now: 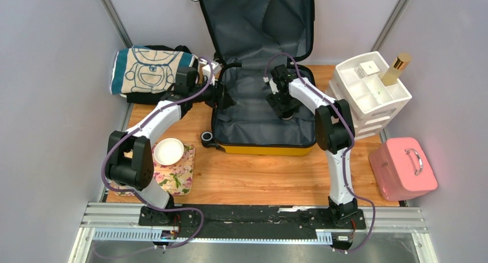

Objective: Open, take out, and arrange the luggage

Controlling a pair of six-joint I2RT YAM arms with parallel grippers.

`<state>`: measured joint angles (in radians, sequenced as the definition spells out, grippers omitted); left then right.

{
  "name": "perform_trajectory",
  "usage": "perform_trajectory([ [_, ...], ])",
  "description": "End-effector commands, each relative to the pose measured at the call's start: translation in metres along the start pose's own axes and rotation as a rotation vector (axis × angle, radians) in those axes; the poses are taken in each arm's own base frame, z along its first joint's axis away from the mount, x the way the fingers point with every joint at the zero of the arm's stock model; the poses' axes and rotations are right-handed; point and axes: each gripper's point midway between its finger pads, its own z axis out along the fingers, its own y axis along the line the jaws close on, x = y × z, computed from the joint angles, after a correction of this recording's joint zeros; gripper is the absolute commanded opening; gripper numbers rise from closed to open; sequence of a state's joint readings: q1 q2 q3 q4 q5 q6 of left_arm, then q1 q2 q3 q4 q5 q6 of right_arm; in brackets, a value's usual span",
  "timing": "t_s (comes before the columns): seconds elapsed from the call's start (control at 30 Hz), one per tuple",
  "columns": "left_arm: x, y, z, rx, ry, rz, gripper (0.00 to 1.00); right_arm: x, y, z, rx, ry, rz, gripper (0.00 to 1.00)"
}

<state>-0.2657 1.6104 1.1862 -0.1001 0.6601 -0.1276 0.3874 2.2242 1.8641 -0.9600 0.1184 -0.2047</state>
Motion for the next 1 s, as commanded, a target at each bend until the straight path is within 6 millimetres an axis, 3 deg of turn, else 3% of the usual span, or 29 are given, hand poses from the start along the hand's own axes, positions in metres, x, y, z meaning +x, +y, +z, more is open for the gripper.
perform_trajectory([
  [0.0,-0.016,-0.008,-0.007,0.022,-0.05,0.024,0.89,-0.019,-0.005,-0.018,0.01,-0.067,0.009,0.6],
  [0.1,-0.016,-0.018,-0.007,0.089,-0.048,0.039,0.89,-0.022,-0.008,-0.037,0.013,-0.098,-0.015,0.5],
  [0.27,-0.015,-0.027,-0.006,0.148,-0.049,0.041,0.89,-0.031,-0.013,-0.078,0.007,-0.163,-0.053,0.45],
  [0.47,-0.016,-0.035,-0.006,0.209,-0.052,0.08,0.89,-0.05,-0.021,-0.16,-0.007,-0.304,-0.076,0.45],
  [0.53,-0.018,-0.039,-0.006,0.233,-0.056,0.094,0.89,-0.051,-0.033,-0.178,0.008,-0.333,-0.067,0.47],
  [0.57,-0.017,-0.039,-0.005,0.239,-0.054,0.092,0.89,-0.055,-0.047,-0.198,0.031,-0.379,-0.042,0.49],
  [0.8,-0.015,-0.042,0.001,0.286,-0.038,0.047,0.89,-0.049,-0.122,-0.283,0.177,-0.557,0.079,0.49],
  [0.87,-0.021,-0.042,0.003,0.295,-0.056,0.059,0.89,-0.038,-0.145,-0.298,0.226,-0.575,0.109,0.49],
  [0.97,-0.023,-0.042,0.005,0.303,-0.059,0.057,0.9,-0.018,-0.18,-0.304,0.297,-0.56,0.162,0.48],
])
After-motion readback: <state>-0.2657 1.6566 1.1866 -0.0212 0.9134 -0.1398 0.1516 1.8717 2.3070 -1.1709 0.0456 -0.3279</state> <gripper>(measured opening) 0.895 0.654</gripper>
